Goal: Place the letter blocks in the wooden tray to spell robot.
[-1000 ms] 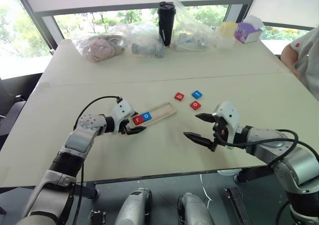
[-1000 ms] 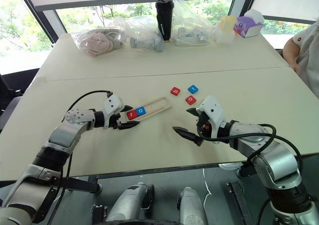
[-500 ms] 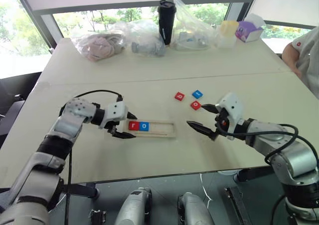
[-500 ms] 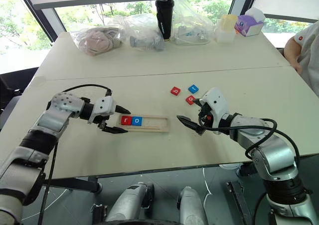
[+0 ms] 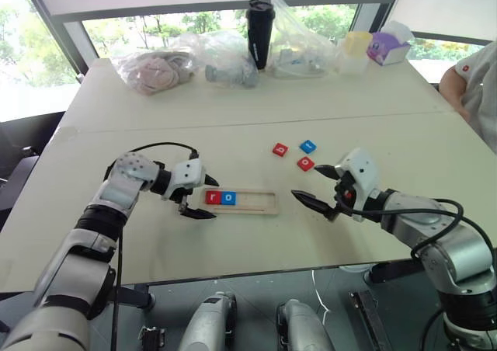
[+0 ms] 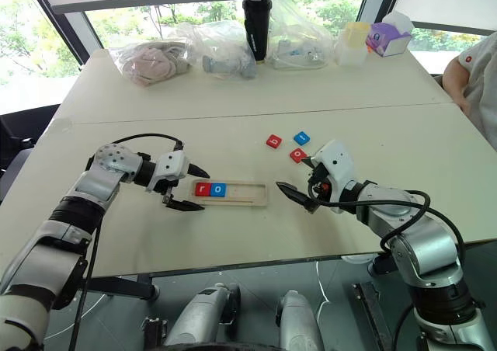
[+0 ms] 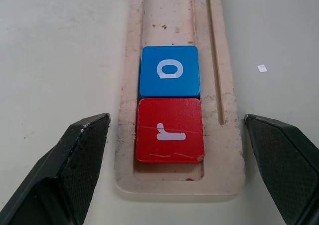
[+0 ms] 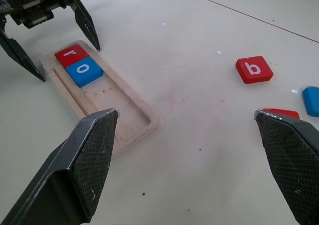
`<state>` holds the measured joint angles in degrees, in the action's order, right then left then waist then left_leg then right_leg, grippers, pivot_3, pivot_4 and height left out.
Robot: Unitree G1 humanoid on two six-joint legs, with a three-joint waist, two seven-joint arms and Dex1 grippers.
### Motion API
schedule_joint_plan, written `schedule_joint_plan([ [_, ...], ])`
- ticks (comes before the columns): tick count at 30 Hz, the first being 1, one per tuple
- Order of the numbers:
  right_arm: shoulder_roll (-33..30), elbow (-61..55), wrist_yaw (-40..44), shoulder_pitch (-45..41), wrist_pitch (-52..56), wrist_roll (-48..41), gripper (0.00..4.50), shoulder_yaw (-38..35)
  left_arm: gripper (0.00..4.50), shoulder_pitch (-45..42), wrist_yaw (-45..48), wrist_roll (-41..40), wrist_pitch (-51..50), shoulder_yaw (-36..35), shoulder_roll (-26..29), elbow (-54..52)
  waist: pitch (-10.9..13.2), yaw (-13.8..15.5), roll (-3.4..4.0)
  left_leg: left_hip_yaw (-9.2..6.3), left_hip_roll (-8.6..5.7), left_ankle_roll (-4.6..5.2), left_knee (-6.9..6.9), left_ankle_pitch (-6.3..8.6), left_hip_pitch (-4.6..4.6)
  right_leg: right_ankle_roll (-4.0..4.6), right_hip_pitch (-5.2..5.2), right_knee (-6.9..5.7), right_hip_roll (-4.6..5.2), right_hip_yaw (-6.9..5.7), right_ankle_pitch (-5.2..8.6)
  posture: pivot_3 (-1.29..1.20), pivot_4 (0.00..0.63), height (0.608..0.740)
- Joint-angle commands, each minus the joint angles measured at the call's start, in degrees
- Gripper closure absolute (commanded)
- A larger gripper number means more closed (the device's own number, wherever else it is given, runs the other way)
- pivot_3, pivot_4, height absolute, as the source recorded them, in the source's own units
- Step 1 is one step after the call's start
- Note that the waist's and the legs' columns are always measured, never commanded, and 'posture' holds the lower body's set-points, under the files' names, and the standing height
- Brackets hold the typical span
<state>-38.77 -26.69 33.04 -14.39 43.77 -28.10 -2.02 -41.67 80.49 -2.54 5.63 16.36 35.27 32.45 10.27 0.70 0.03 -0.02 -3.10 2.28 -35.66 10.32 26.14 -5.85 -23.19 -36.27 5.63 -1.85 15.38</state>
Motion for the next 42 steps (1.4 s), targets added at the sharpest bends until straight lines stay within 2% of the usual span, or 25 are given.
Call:
schedule_joint_plan([
  [1, -0.2, 3.3, 0.9, -4.0, -1.7, 2.2, 0.0, 1.0, 0.04, 2.1, 1.9, -4.4, -8.6, -3.8, 3.8, -8.8, 0.0, -0.3, 0.0, 0.0, 0.0, 0.0, -0.02, 0.0, 0.02, 0.01, -0.01, 0.0, 0.0, 0.0, -0.01, 0.0, 0.15, 0.74],
  [6, 1.2, 18.2, 0.9, -14.0, -6.9, 11.3, 0.0, 8.2, 0.04, 5.8, 2.9, -14.6, -28.8, -10.3, 9.6, -23.3, 0.0, -1.4, -0.03, -0.05, 0.01, 0.0, -0.07, 0.0, 0.11, 0.07, -0.11, -0.1, -0.02, 0.0, -0.02, 0.0, 0.15, 0.74],
  [9, 6.2, 33.6, 3.7, -24.1, -13.2, 15.2, 0.0, 12.2, 0.04, 7.8, -3.6, -23.8, -41.6, -20.5, 11.2, -31.0, 0.1, -1.9, -0.01, -0.04, 0.01, 0.0, -0.11, 0.0, 0.11, 0.06, -0.12, -0.13, -0.05, 0.01, -0.03, 0.0, 0.15, 0.74],
  [12, 9.7, 46.5, 8.5, -31.6, -19.3, 18.1, 0.0, 15.0, 0.04, 11.2, -10.0, -28.1, -47.4, -26.4, 10.6, -37.6, 0.1, -2.0, 0.0, -0.04, 0.01, -0.01, -0.17, -0.01, 0.11, -0.01, -0.2, -0.37, -0.09, 0.0, -0.07, 0.0, 0.15, 0.74],
  [18, 15.0, 69.8, 16.1, -42.8, -26.8, 21.4, 0.0, 15.8, 0.04, 22.1, -19.0, -31.6, -53.0, -32.6, 11.6, -50.9, 0.1, -1.5, 0.0, -0.09, -0.02, -0.1, -0.29, -0.05, 0.08, -0.04, -0.26, -0.85, -0.13, 0.0, -0.08, 0.0, 0.15, 0.74],
  [21, 17.0, 79.9, 16.2, -47.3, -30.9, 23.7, 0.0, 15.4, 0.04, 26.9, -22.6, -33.6, -54.2, -36.5, 11.3, -54.7, 0.1, -1.6, 0.01, -0.1, -0.05, -0.2, -0.29, -0.07, 0.06, -0.02, -0.27, -0.84, -0.12, 0.05, -0.08, 0.0, 0.15, 0.74],
  [26, 19.3, 91.9, 14.0, -52.2, -35.5, 27.4, 0.0, 14.8, 0.04, 30.9, -27.6, -37.0, -55.8, -40.4, 10.5, -58.6, 0.1, -1.9, 0.02, -0.17, -0.05, -0.49, -0.17, -0.06, -0.16, 0.01, -0.39, -0.89, -0.15, 0.06, -0.08, 0.0, 0.15, 0.74],
  [30, 21.5, 97.3, 12.2, -54.2, -37.0, 28.1, 0.0, 12.8, 0.04, 32.6, -29.4, -37.4, -55.0, -39.3, 10.6, -59.2, 0.1, -1.9, 0.01, -0.09, -0.08, -0.67, 0.41, -0.17, -0.72, 0.04, -0.19, -0.83, -0.11, 0.14, -0.08, 0.0, 0.15, 0.74],
  [33, 22.7, 99.6, 10.9, -54.5, -37.5, 28.8, 0.0, 11.4, 0.04, 32.2, -30.5, -37.4, -54.4, -38.0, 10.6, -58.8, 0.1, -1.9, 0.02, -0.11, -0.06, -0.89, 0.67, -0.31, -0.73, 0.14, -0.16, -0.94, -0.14, 0.14, -0.03, 0.0, 0.15, 0.74],
  [36, 23.6, 100.5, 11.1, -54.9, -37.4, 28.5, 0.81, 9.5, 0.0, 31.8, -31.1, -37.7, -54.0, -37.3, 10.7, -58.3, 0.1, -1.9, 0.02, -0.11, -0.03, -0.94, 0.72, -0.35, -0.74, 0.2, -0.16, -0.96, -0.18, 0.14, 0.0, 0.0, 0.15, 0.74],
  [41, 23.8, 101.0, 11.2, -55.0, -37.7, 29.6, 3.32, 8.1, 0.0, 31.5, -31.3, -36.6, -52.5, -35.8, 10.8, -57.0, 0.1, -2.0, 0.02, -0.11, -0.03, -0.94, 0.71, -0.35, -0.74, 0.2, -0.16, -0.96, -0.18, 0.13, 0.01, 0.0, 0.15, 0.74],
  [42, 23.8, 101.0, 10.8, -55.0, -37.7, 29.7, 3.33, 7.6, 0.0, 31.4, -31.3, -36.4, -52.1, -35.4, 10.7, -56.7, 0.1, -2.0, 0.02, -0.11, -0.03, -0.94, 0.71, -0.35, -0.74, 0.2, -0.17, -0.96, -0.18, 0.13, 0.01, 0.0, 0.15, 0.74],
])
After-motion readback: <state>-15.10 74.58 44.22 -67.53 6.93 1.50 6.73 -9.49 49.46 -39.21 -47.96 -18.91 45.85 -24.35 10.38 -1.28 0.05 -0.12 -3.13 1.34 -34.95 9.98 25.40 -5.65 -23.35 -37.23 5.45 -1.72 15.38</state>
